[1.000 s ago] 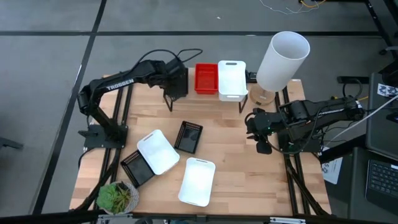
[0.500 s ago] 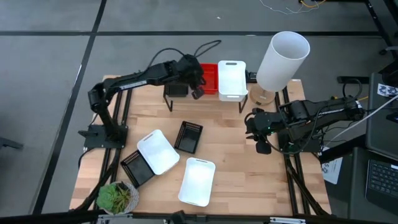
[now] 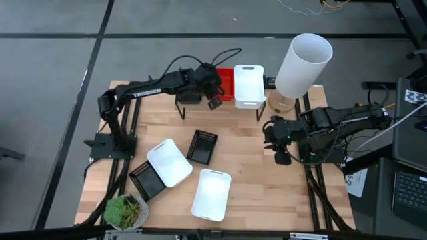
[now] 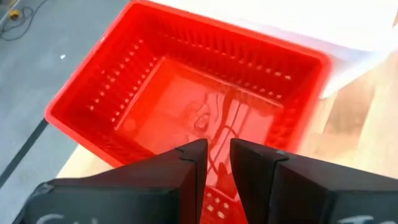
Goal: Stack baskets on shelf by color
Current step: Adjust the stacked red bins on the shelf, then stack the top black bin on top of the black bin on the shelf
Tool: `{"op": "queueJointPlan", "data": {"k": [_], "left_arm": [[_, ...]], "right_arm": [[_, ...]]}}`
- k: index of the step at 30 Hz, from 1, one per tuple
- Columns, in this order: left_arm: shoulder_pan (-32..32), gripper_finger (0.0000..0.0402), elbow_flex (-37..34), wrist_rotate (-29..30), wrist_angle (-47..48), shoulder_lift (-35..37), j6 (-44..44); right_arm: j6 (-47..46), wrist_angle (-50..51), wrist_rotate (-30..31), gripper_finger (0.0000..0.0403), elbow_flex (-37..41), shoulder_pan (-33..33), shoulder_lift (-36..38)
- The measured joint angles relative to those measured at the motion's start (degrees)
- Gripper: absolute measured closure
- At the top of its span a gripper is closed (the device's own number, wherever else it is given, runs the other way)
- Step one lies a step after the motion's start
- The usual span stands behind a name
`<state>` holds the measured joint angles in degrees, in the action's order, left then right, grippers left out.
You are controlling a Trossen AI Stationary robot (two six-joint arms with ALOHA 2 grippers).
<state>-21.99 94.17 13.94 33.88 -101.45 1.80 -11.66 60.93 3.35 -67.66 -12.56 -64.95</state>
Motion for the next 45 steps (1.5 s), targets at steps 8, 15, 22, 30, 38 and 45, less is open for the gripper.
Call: {"op": "queueJointPlan", "data": {"k": [8,15,22,30,38,45], "left_arm": [[1.1,0.034,0.1,3.3,3.8,1.1,-1.1],[1.3,0.034,0.0,4.6,6.6,1.0,-1.4],[2.3,0.034,0.0,5.4,6.6,1.0,-1.4],[3.5,0.034,0.0,6.6,6.6,1.0,-1.5],[3.4,0.034,1.8,11.5,8.1,0.9,-0.4],[7.8,0.034,13.5,10.2,23.6,0.9,-0.4]], "right_arm": [[0.1,0.1,0.0,0.0306,0.0,0.0,0.0],[-0.2,0.1,0.0,0.0306,0.0,0.0,0.0],[-0.2,0.1,0.0,0.0306,0.0,0.0,0.0],[-0.2,0.1,0.0,0.0306,0.0,0.0,0.0],[-0.3,0.1,0.0,0.0306,0.0,0.0,0.0],[-0.3,0.2,0.0,0.0306,0.0,0.0,0.0]]}}
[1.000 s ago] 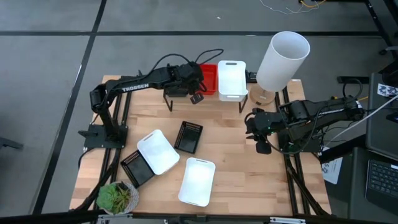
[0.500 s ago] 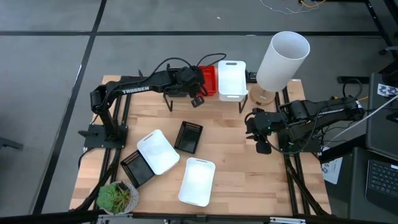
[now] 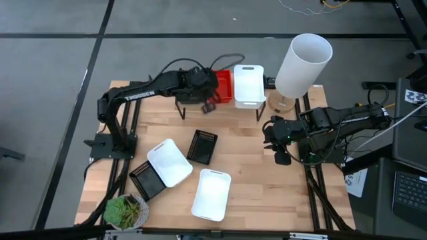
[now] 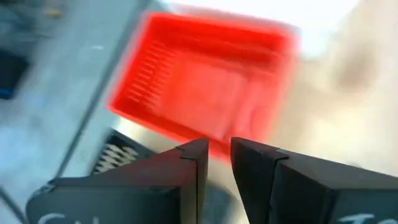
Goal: Stack baskets on shelf by color
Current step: Stack the top black bin on top of the black bin on the shelf
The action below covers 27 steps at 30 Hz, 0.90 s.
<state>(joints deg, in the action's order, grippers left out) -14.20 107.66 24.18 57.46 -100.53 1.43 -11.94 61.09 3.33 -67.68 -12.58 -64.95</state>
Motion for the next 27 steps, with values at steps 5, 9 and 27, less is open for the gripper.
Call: {"op": "queueJointPlan", "data": {"k": [5,9,27], "left_arm": [[5.7,0.034,1.7,-10.3,20.5,0.3,-10.2],[10.0,0.034,-9.8,-6.9,20.9,0.1,-16.8],[22.4,0.0339,-30.8,-16.7,-1.8,0.0,-18.2]], "right_arm": [[-1.0,2.4,-0.7,0.0306,0.0,-0.1,0.0],[-4.1,5.4,-1.4,0.0306,0.8,-1.8,0.0],[-17.9,2.6,-1.5,0.0306,11.2,-13.7,0.2]]}}
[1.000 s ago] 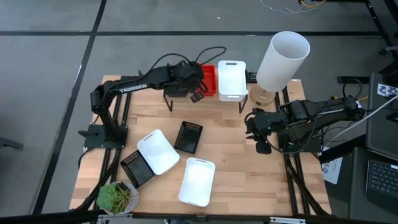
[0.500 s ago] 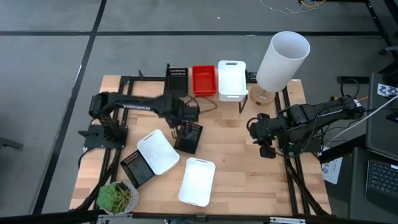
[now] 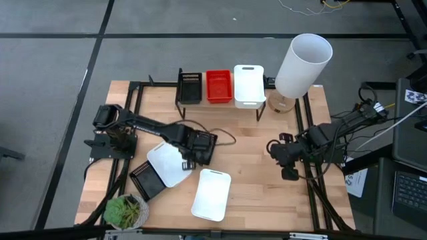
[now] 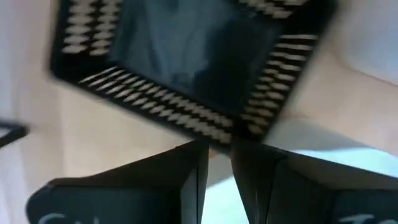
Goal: Stack baskets on shelf by color
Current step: Stack the top black bin on top of the black bin on the shelf
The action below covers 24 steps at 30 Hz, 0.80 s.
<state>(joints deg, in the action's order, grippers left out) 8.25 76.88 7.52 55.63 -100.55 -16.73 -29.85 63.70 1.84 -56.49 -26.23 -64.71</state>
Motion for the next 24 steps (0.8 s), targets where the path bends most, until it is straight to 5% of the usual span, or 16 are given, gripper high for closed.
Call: {"op": "queueJointPlan", "data": {"k": [8,24], "left_arm": [[4.8,0.0338,0.1,3.3,-9.2,-0.7,8.3],[3.7,0.0308,0.0,-4.2,-11.1,-2.3,8.4]], "right_arm": [[0.2,-0.5,0.0,0.0306,0.0,-0.6,0.0],[0.4,-0.2,0.0,0.0306,0.0,-0.5,0.0]]}}
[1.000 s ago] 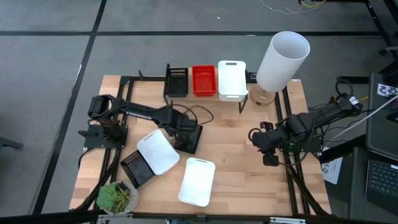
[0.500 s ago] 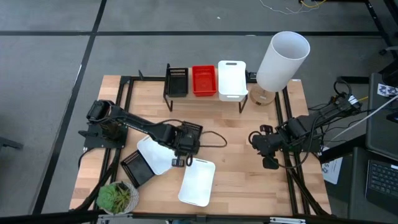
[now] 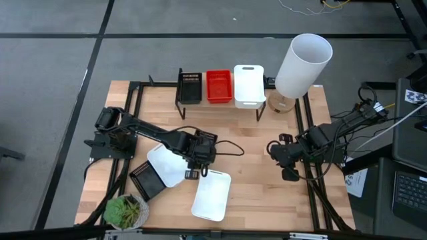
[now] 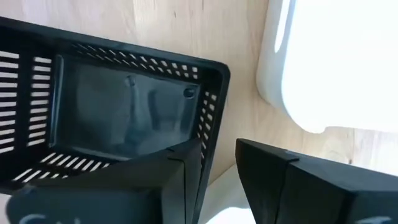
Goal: Stack baskets on shelf by color
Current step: Stack the top black bin on top of the black bin on the shelf
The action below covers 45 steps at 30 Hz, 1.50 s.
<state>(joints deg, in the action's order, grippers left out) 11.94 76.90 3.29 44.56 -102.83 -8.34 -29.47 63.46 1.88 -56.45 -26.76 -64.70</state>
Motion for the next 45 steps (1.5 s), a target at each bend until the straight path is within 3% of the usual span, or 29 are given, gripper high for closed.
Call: {"op": "queueJointPlan", "data": {"k": [8,15,32,36,42,45], "left_arm": [[0.0,0.0307,-5.5,0.1,-5.2,0.0,1.4],[-0.3,0.0307,-7.5,6.5,-10.2,0.0,3.2],[-1.6,0.0308,-12.9,4.9,-15.2,0.0,4.1],[-1.6,0.0308,-12.9,4.6,-15.2,0.0,4.0],[-1.6,0.0308,-12.9,4.5,-15.3,0.0,4.0],[-1.6,0.0308,-12.9,4.5,-15.3,0.0,4.0]], "right_arm": [[0.0,0.2,0.0,0.0306,0.0,0.0,0.0],[0.0,0.2,0.0,0.0306,0.0,0.0,0.0],[-0.3,-0.8,0.4,0.0306,0.0,0.0,0.0],[-0.2,-2.0,3.2,0.0306,0.0,0.0,0.0],[2.7,-6.3,13.4,0.0306,0.0,0.0,0.0],[4.5,-7.4,14.7,0.0306,0.0,0.0,0.0]]}}
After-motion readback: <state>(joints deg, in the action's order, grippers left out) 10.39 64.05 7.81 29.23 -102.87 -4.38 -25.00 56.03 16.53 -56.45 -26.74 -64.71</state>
